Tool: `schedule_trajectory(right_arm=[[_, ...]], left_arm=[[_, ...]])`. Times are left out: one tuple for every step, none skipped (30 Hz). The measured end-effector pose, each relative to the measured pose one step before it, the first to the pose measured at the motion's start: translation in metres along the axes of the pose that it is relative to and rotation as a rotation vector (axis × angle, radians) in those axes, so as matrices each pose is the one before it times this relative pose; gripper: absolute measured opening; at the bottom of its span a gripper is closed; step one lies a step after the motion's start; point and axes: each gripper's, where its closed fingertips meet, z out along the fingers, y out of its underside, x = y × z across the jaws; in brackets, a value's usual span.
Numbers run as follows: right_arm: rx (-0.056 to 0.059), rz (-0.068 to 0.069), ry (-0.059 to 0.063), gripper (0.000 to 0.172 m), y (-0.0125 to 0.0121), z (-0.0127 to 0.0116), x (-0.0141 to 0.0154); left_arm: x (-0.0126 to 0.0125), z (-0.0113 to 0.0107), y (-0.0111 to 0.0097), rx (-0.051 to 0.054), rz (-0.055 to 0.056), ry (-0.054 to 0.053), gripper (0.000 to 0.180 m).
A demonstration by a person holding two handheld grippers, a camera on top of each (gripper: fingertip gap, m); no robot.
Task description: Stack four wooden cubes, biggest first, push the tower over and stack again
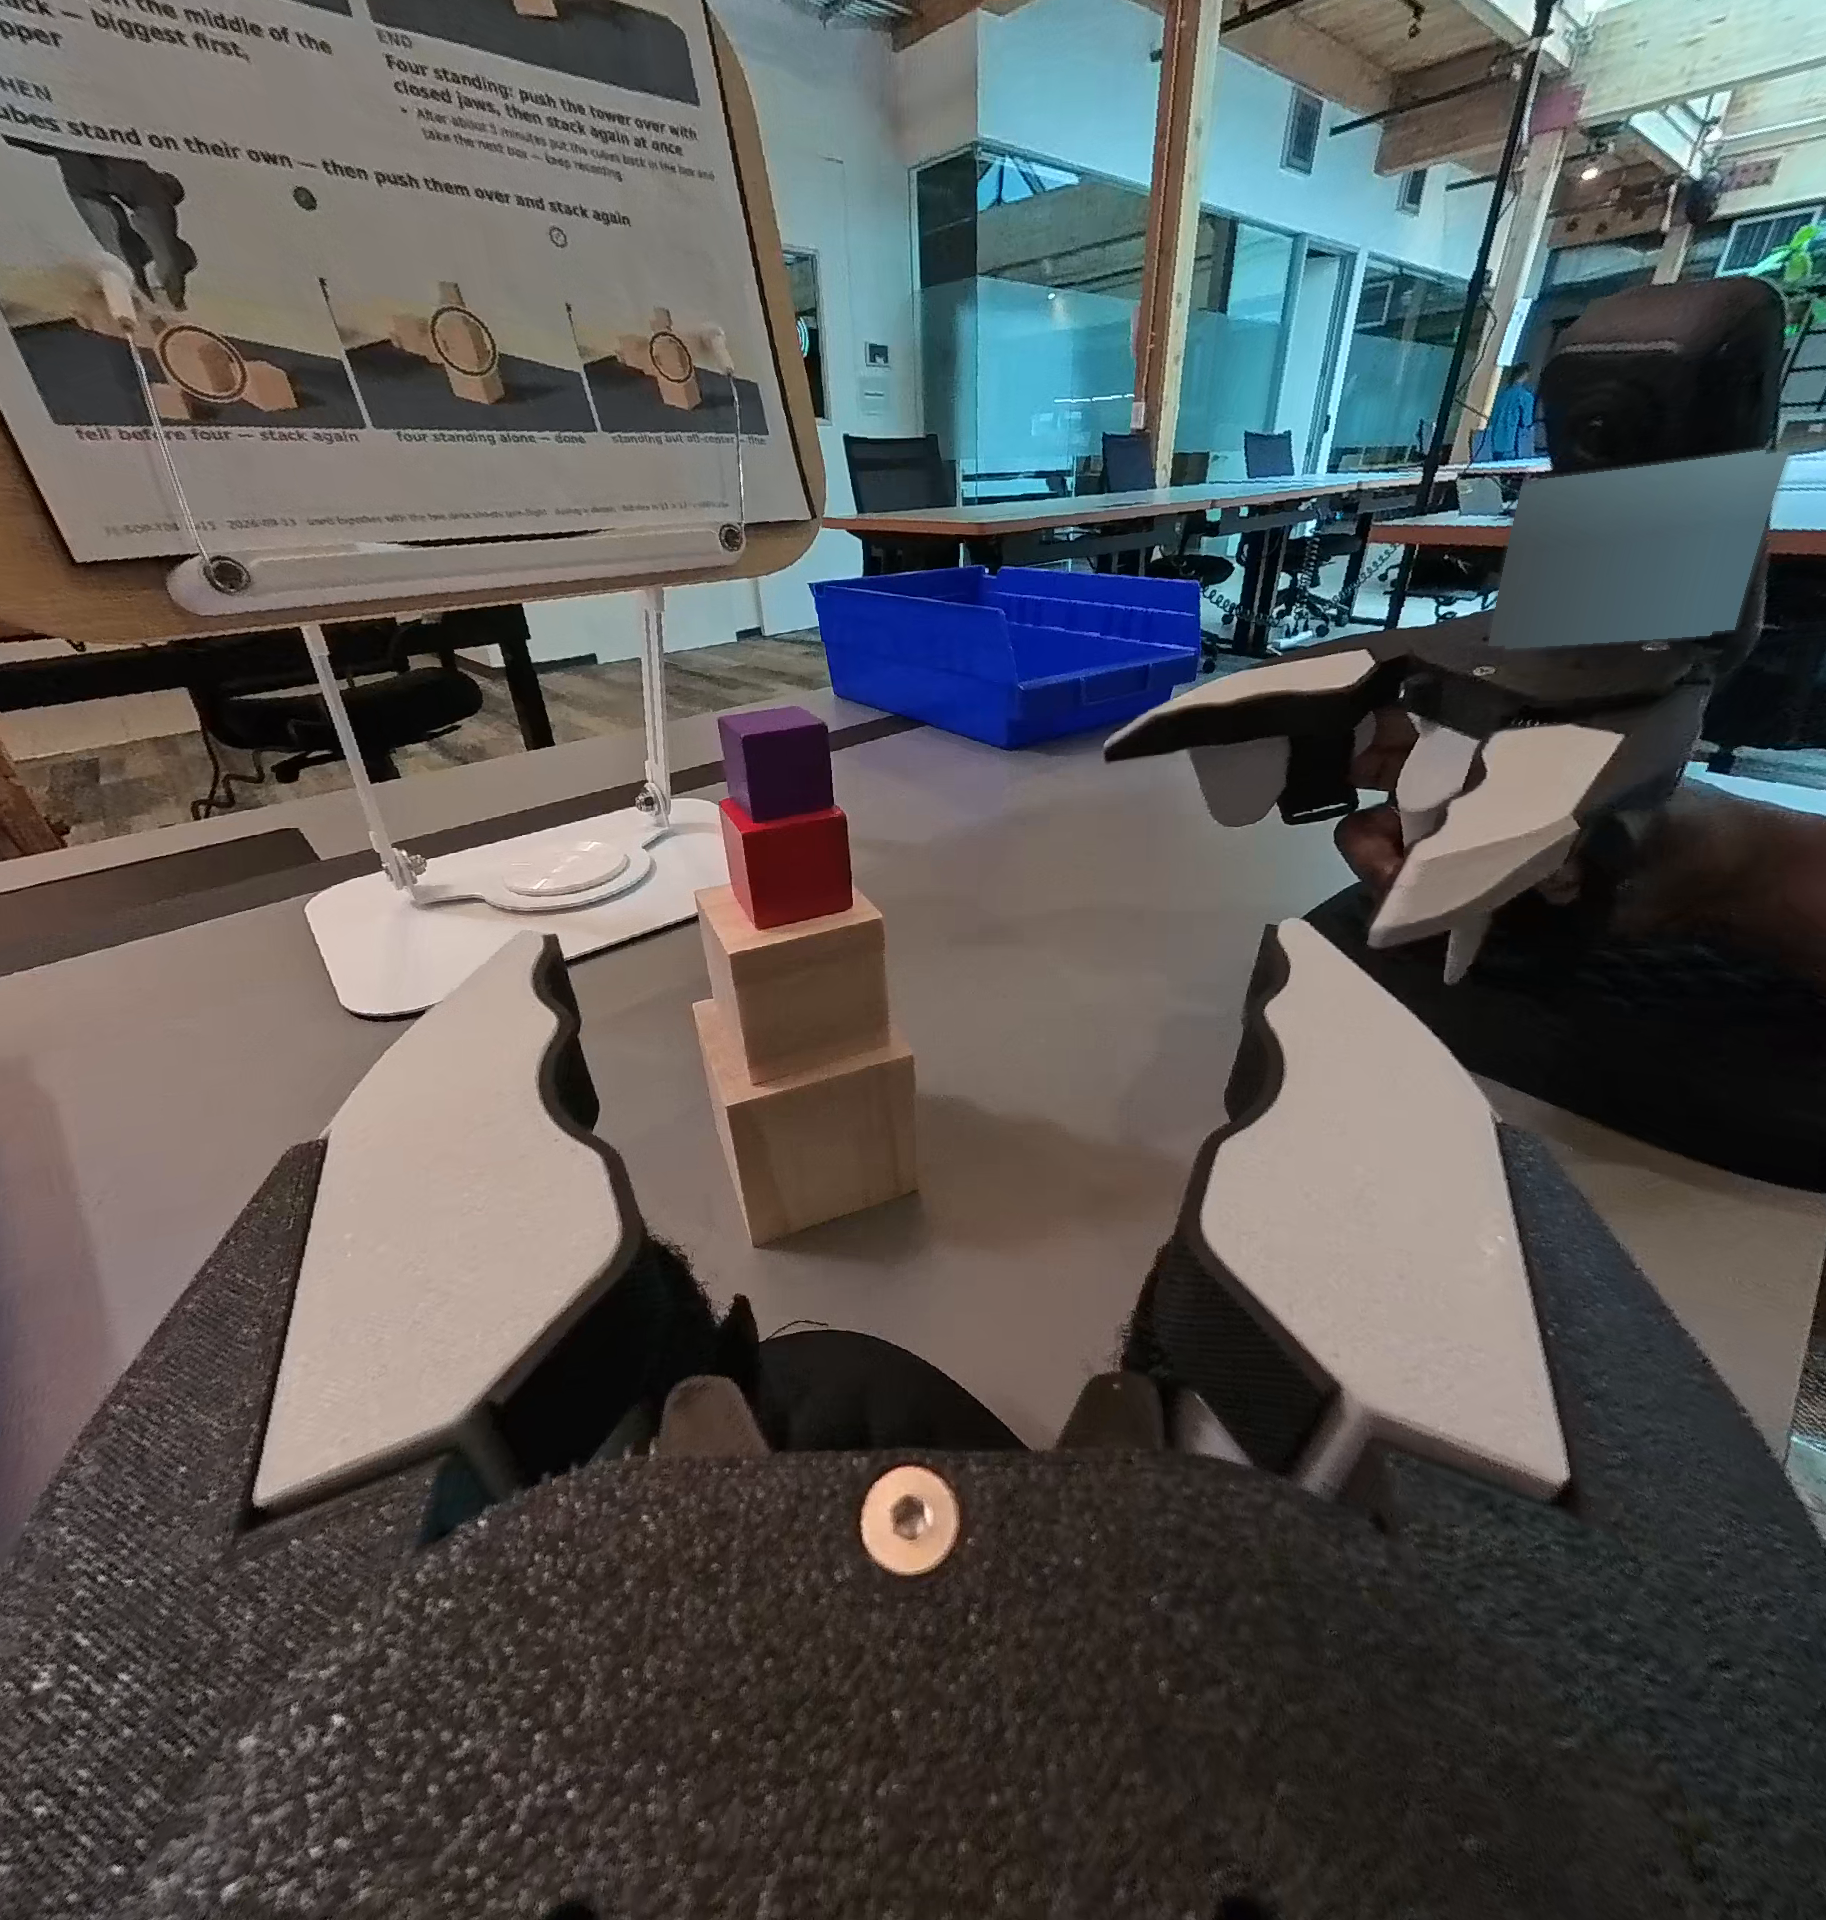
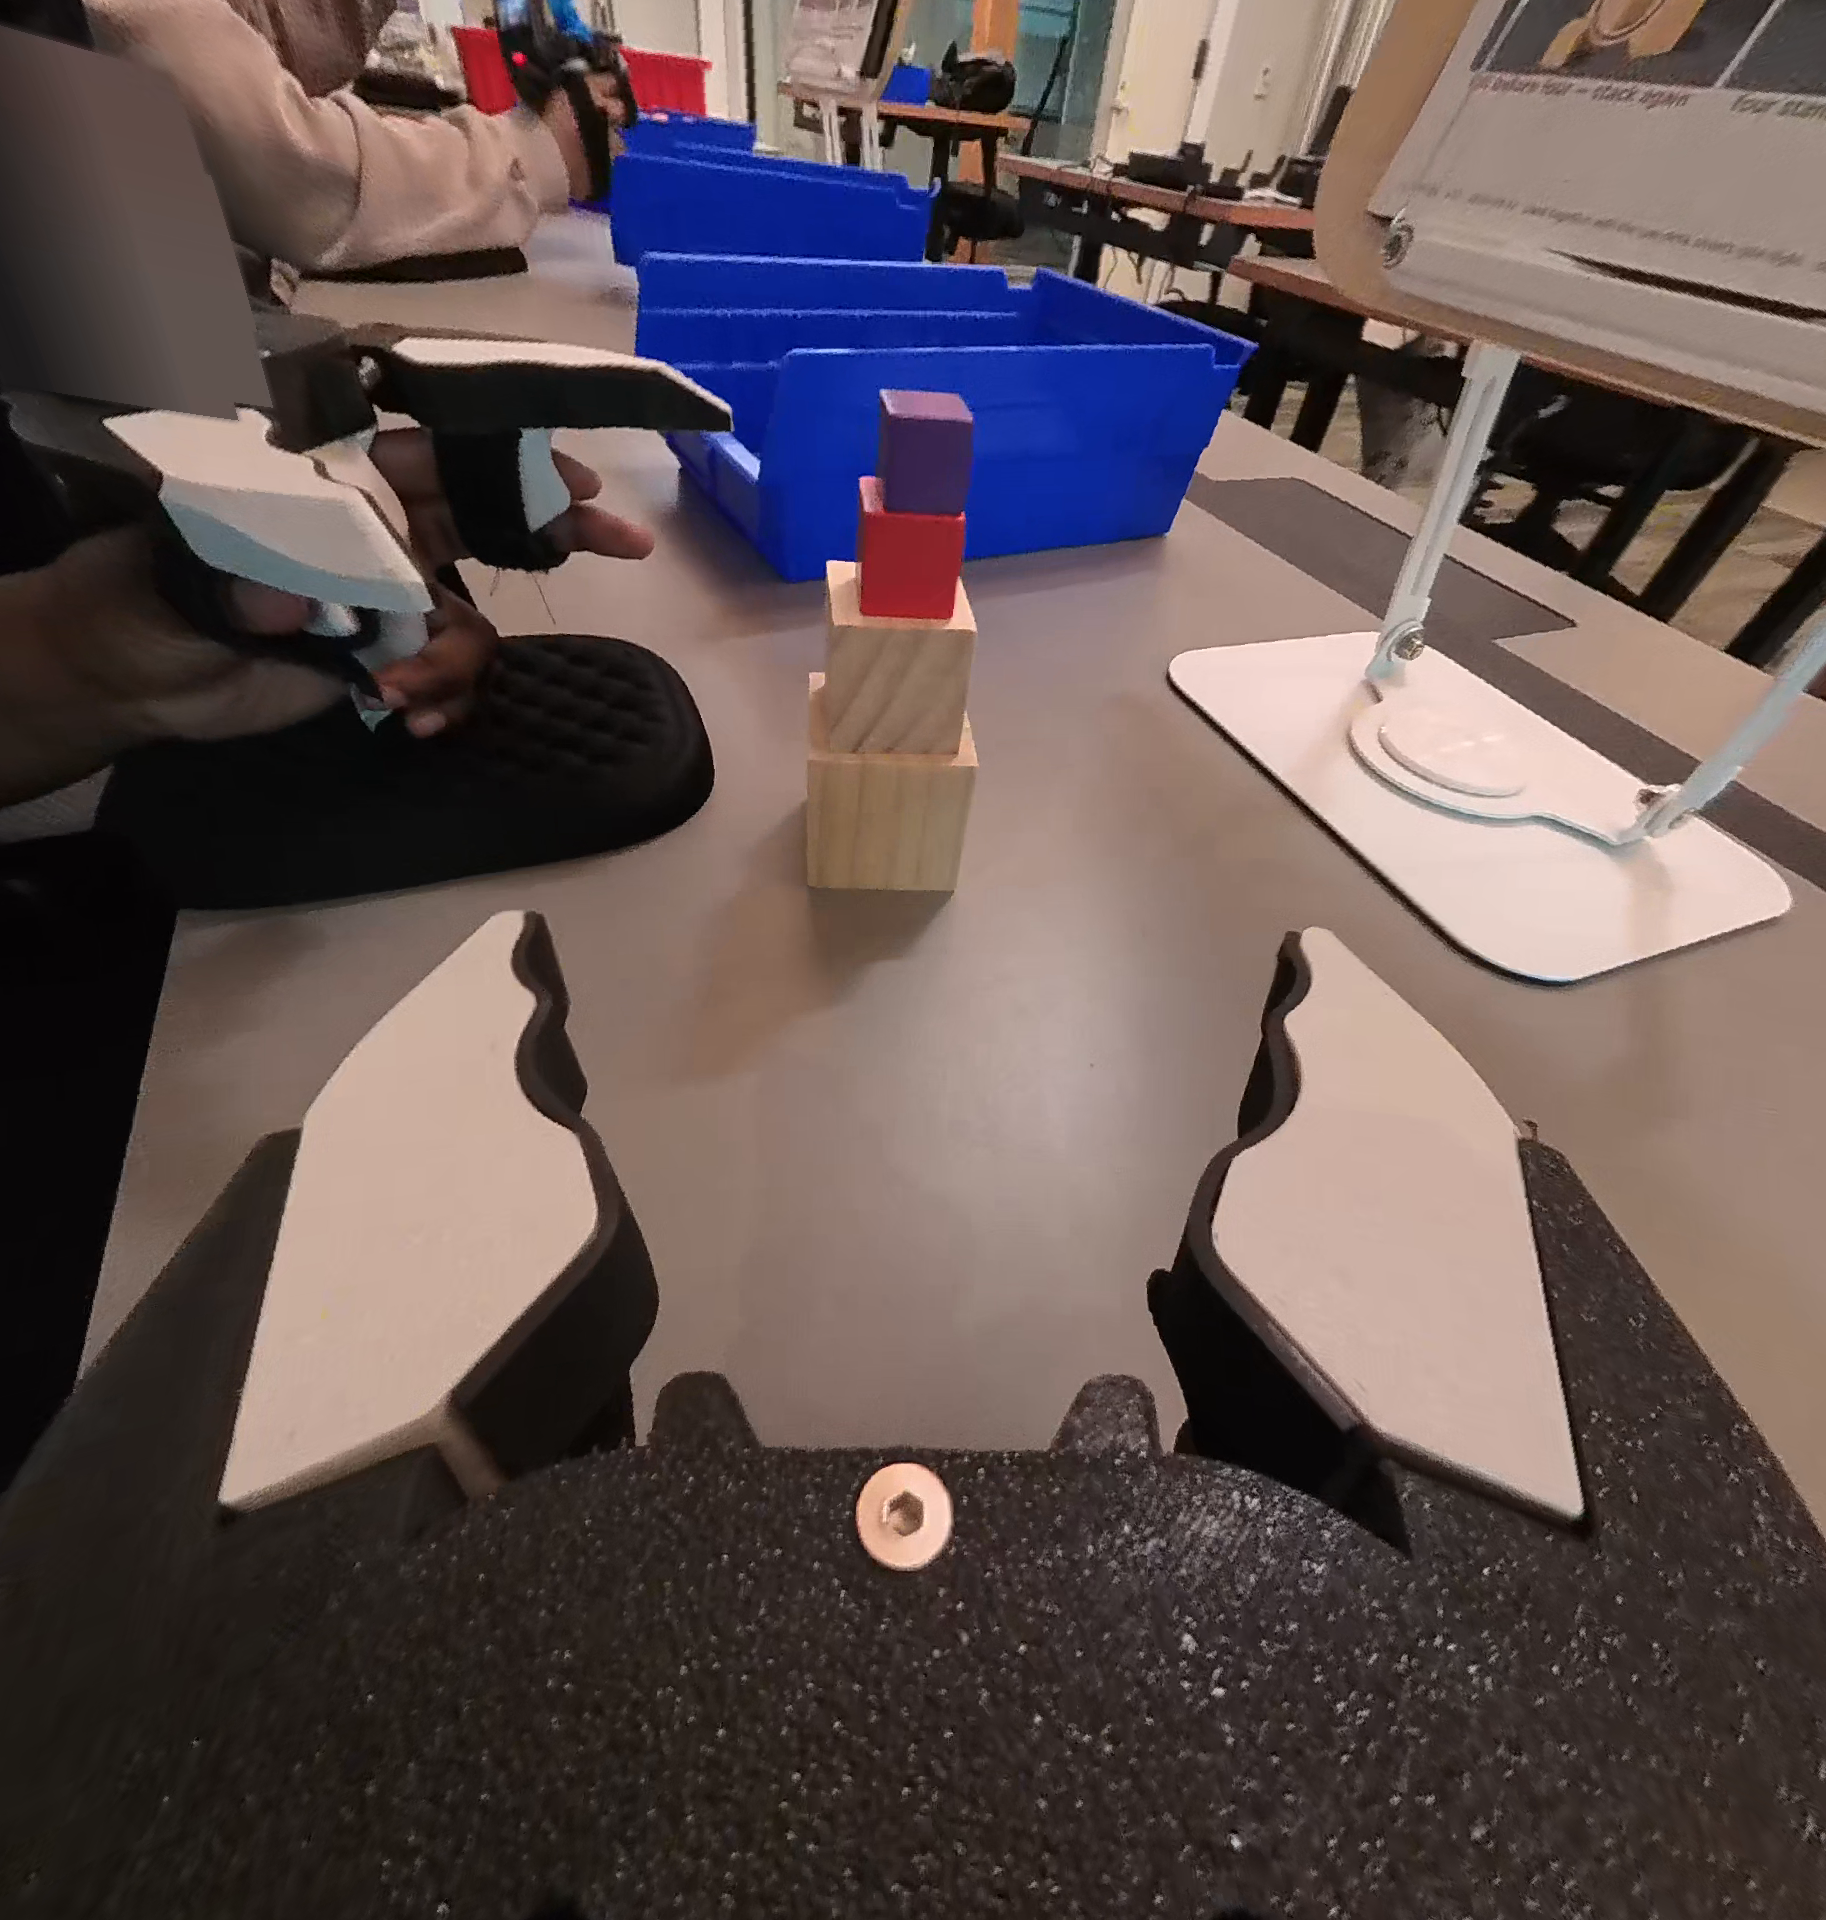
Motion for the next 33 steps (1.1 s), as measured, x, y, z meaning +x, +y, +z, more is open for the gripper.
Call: schedule_trajectory(right_arm=[[0.0083, 0.0033, 0.0034, 0.125, -0.00070, -0.00081, 0.00059], [0.0081, 0.0013, 0.0052, 0.125, -0.00082, -0.00084, 0.00068], [0.0074, 0.0000, 0.0085, 0.125, -0.00067, -0.00083, 0.00097], [0.0072, -0.0026, 0.0062, 0.124, -0.00053, -0.00065, 0.00039], [0.0061, -0.0043, 0.0044, 0.122, -0.00055, -0.00059, 0.00014], [0.0054, -0.0041, 0.0069, 0.120, -0.00040, -0.00041, 0.00049], [0.0046, -0.0031, 0.0045, 0.119, -0.00042, -0.00031, 0.00037], [0.0032, 0.0005, -0.0027, 0.118, -0.00031, -0.00024, -0.00024], [0.0029, 0.0044, -0.0035, 0.117, -0.00021, -0.00027, 0.00001], [0.0031, 0.0078, -0.0009, 0.116, -0.00017, -0.00029, 0.00063], [0.0024, 0.0093, 0.0004, 0.116, -0.00009, -0.00028, 0.00088], [0.0014, 0.0081, -0.0005, 0.116, 0.00008, -0.00017, 0.00070], [0.0005, 0.0052, -0.0033, 0.115, 0.00010, 0.00004, 0.00014], [-0.0001, 0.0019, -0.0048, 0.115, 0.00016, -0.00006, -0.00033], [-0.0006, -0.0019, -0.0047, 0.114, 0.00014, 0.00010, -0.00073], [-0.0013, -0.0048, -0.0056, 0.113, 0.00020, 0.00003, -0.00105], [-0.0019, -0.0055, -0.0042, 0.111, 0.00022, 0.00028, -0.00090], [-0.0031, -0.0029, 0.0049, 0.111, 0.00027, 0.00023, 0.00030], [-0.0025, -0.0010, 0.0073, 0.111, 0.00034, 0.00016, 0.00070], [0.0000, -0.0022, 0.0029, 0.112, -0.00003, -0.00002, 0.00013], [0.0018, -0.0025, 0.0020, 0.112, -0.00021, -0.00021, 0.00001], [0.0026, -0.0012, 0.0030, 0.112, -0.00017, -0.00029, 0.00019], [0.0036, -0.0001, 0.0041, 0.112, -0.00048, -0.00032, 0.00041], [0.0043, 0.0009, 0.0027, 0.111, -0.00051, -0.00049, 0.00043], [0.0044, 0.0025, 0.0016, 0.111, -0.00051, -0.00043, 0.00037], [0.0037, 0.0039, 0.0001, 0.111, -0.00033, -0.00036, 0.00035], [0.0026, 0.0043, -0.0012, 0.111, -0.00030, -0.00030, 0.00033], [0.0013, 0.0045, 0.0002, 0.111, -0.00009, -0.00010, 0.00039], [0.0008, 0.0047, 0.0017, 0.111, -0.00002, -0.00014, 0.00057], [0.0005, 0.0040, 0.0006, 0.111, 0.00000, -0.00006, 0.00046], [0.0009, 0.0023, -0.0011, 0.111, -0.00006, -0.00013, 0.00007], [0.0012, 0.0007, -0.0017, 0.111, -0.00012, -0.00007, -0.00012], [0.0010, -0.0003, -0.0018, 0.110, -0.00012, -0.00005, -0.00027]], left_arm=[[0.00013, -0.00013, -0.00013, 0.0009, 0.0019, 0.0001, 0.120], [0.00032, 0.00007, 0.00002, -0.0002, 0.0017, 0.0010, 0.120], [-0.00010, 0.00009, 0.00009, -0.0006, 0.0006, -0.0006, 0.119], [0.00001, 0.00008, 0.00020, -0.0008, 0.0002, -0.0001, 0.119], [0.00008, 0.00006, 0.00004, -0.0003, -0.0007, 0.0007, 0.118], [-0.00017, -0.00003, -0.00013, 0.0003, -0.0025, 0.0008, 0.118], [-0.00027, 0.00000, -0.00008, 0.0001, -0.0041, 0.0013, 0.118], [-0.00004, 0.00004, -0.00010, 0.0002, -0.0049, 0.0037, 0.118], [0.00015, -0.00017, -0.00053, 0.0012, -0.0071, 0.0072, 0.118], [0.00044, -0.00026, -0.00082, 0.0026, -0.0098, 0.0126, 0.117], [0.00082, -0.00069, -0.00098, 0.0004, -0.0170, 0.0196, 0.114], [0.00128, -0.00092, -0.00049, -0.0092, -0.0268, 0.0261, 0.111], [-0.00022, -0.00141, 0.00021, -0.0227, -0.0335, 0.0184, 0.109], [-0.00217, -0.00183, 0.00024, -0.0290, -0.0171, 0.0075, 0.107], [-0.00281, -0.00253, -0.00046, -0.0253, 0.0075, 0.0044, 0.101], [-0.00427, -0.00342, -0.00172, -0.0177, 0.0195, -0.0048, 0.089], [-0.00694, -0.00380, -0.00270, -0.0095, 0.0211, -0.0206, 0.075], [-0.00821, -0.00378, -0.00274, -0.0078, 0.0225, -0.0262, 0.059], [-0.00576, -0.00338, -0.00187, -0.0148, 0.0316, -0.0039, 0.036], [-0.00544, -0.00236, -0.00017, -0.0257, 0.0257, 0.0032, 0.010], [-0.00732, -0.00065, 0.00055, -0.0250, 0.0083, -0.0100, 0.001], [-0.00799, 0.00121, 0.00070, -0.0190, 0.0068, -0.0156, 0.000], [-0.00678, 0.00334, 0.00220, -0.0234, 0.0154, -0.0100, 0.000], [-0.00631, 0.00499, 0.00389, -0.0292, 0.0176, -0.0104, 0.000], [-0.00356, 0.00656, 0.00440, -0.0292, 0.0159, 0.0047, 0.000], [-0.00115, 0.00759, 0.00415, -0.0246, 0.0092, 0.0184, 0.000], [0.00009, 0.00784, 0.00355, -0.0192, 0.0002, 0.0219, 0.000], [0.00140, 0.00793, 0.00421, -0.0242, -0.0014, 0.0292, 0.000], [0.00096, 0.00762, 0.00442, -0.0258, -0.0054, 0.0252, 0.000], [-0.00004, 0.00663, 0.00289, -0.0154, -0.0061, 0.0163, 0.000], [-0.00025, 0.00567, 0.00262, -0.0143, -0.0034, 0.0129, 0.000], [-0.00078, 0.00486, 0.00247, -0.0155, 0.0013, 0.0072, 0.000], [-0.00080, 0.00413, 0.00173, -0.0109, 0.0061, 0.0034, 0.000]])
